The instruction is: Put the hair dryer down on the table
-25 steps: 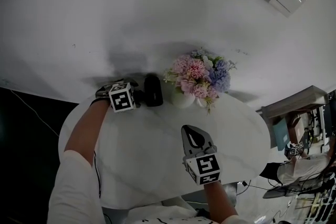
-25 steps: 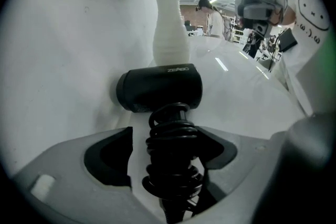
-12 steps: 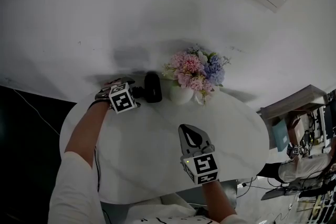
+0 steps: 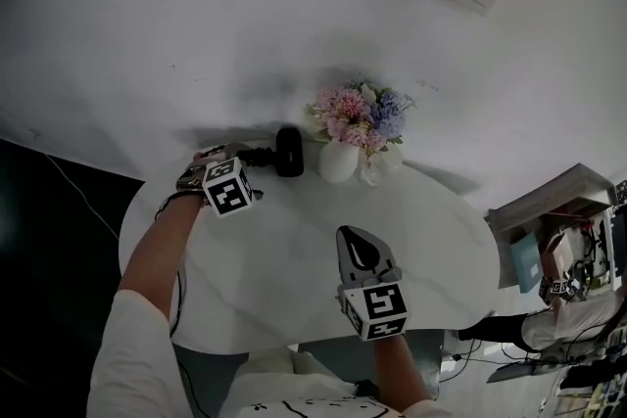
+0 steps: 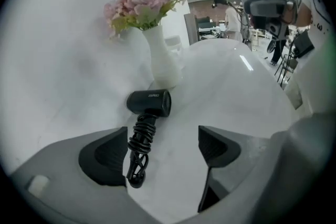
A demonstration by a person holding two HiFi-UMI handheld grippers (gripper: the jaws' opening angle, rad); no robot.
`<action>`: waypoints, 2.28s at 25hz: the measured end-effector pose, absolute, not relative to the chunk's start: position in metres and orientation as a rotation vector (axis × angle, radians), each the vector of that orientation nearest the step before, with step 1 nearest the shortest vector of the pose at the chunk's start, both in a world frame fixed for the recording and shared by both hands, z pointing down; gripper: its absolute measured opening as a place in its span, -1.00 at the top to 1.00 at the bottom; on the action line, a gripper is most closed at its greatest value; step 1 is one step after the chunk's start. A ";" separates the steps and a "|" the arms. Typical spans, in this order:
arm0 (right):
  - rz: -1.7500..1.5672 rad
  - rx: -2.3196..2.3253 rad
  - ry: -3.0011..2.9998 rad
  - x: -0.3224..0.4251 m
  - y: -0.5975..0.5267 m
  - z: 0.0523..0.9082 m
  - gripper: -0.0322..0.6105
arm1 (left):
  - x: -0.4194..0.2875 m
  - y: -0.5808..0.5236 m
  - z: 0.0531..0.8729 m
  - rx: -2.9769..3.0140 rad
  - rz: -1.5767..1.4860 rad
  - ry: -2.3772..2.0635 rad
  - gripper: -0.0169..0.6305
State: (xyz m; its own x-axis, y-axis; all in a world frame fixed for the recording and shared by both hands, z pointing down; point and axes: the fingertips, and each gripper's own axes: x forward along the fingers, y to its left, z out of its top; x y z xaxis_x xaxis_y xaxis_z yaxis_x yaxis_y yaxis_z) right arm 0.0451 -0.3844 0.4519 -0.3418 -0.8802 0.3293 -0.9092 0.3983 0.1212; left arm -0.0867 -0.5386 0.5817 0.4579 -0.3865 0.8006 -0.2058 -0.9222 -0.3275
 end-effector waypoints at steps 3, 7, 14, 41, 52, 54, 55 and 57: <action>0.094 1.581 -2.345 0.048 -0.368 0.439 0.90 | -0.085 -0.515 0.562 -2.535 -1.414 0.584 -0.28; 0.045 1.636 -2.367 0.057 -0.350 0.418 0.90 | -0.083 -0.482 0.537 -2.586 -1.351 0.685 -0.28; -0.043 1.695 -2.402 0.067 -0.322 0.383 0.90 | -0.078 -0.427 0.495 -2.684 -1.173 0.841 -0.27; -0.182 1.838 -2.517 0.089 -0.267 0.316 0.90 | -0.112 -0.321 0.339 -2.590 -0.156 1.613 0.90; -0.281 1.849 -2.497 0.093 -0.255 0.300 0.90 | -0.110 -0.288 0.300 -2.448 -0.039 1.536 0.90; -0.271 1.870 -2.537 0.094 -0.251 0.296 0.90 | -0.109 -0.285 0.297 -2.446 -0.033 1.522 0.90; -0.255 1.876 -2.570 0.093 -0.249 0.294 0.90 | -0.109 -0.283 0.296 -2.448 -0.027 1.515 0.90; -0.228 1.876 -2.617 0.093 -0.247 0.291 0.90 | -0.109 -0.280 0.293 -2.451 -0.009 1.500 0.90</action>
State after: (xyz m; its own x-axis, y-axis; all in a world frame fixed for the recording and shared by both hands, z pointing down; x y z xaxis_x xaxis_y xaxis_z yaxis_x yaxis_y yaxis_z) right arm 0.0931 -0.2468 0.2912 -0.3219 -0.9345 -0.1518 -0.9467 0.3157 0.0639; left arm -0.1089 -0.2798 0.2930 0.4646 -0.8754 -0.1332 -0.8738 -0.4289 -0.2292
